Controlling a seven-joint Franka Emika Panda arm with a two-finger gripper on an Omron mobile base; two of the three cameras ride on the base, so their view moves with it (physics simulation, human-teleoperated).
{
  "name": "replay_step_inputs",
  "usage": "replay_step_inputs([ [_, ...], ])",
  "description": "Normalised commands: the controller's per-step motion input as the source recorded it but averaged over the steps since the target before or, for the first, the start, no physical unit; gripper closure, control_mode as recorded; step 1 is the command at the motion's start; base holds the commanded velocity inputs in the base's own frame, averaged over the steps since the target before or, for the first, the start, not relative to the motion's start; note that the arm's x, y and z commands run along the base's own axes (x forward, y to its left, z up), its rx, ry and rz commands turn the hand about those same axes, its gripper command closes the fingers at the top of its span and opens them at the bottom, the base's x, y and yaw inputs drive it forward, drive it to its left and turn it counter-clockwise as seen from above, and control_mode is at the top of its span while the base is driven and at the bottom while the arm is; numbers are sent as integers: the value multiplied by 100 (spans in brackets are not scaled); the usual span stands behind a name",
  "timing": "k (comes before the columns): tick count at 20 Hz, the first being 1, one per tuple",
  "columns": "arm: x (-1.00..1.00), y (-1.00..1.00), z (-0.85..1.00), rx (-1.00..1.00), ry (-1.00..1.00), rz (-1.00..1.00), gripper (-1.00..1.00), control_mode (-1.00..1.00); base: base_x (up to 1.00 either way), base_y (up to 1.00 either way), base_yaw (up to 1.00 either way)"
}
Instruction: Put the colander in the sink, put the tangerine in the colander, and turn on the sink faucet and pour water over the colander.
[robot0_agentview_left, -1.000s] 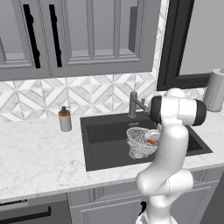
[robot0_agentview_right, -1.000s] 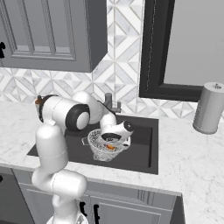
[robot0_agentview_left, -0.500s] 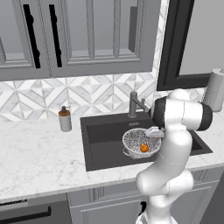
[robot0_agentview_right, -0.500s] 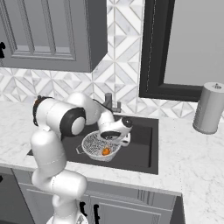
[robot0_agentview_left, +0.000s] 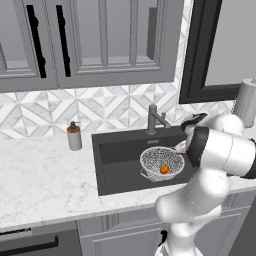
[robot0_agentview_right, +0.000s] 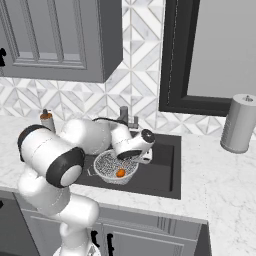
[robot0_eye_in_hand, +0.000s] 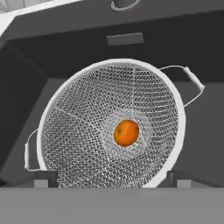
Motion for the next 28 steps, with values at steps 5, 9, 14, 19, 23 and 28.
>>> replay_step_inputs([
  [5, -47, -11, 70, -1, -26, 17, -100, -100, 0, 0, 0],
  [9, -36, -3, 56, -9, -42, 33, -100, -100, 0, 0, 0],
  [14, -10, -9, 50, 0, -43, 37, -100, -100, 0, 0, 0],
  [19, 8, -9, 59, 6, -22, 26, -100, -100, 0, 0, 0],
  [23, 23, -14, 55, 16, -4, 21, -100, -100, 0, 0, 0],
  [28, 44, -17, 11, 8, 0, 11, -100, -100, 0, 0, 0],
])
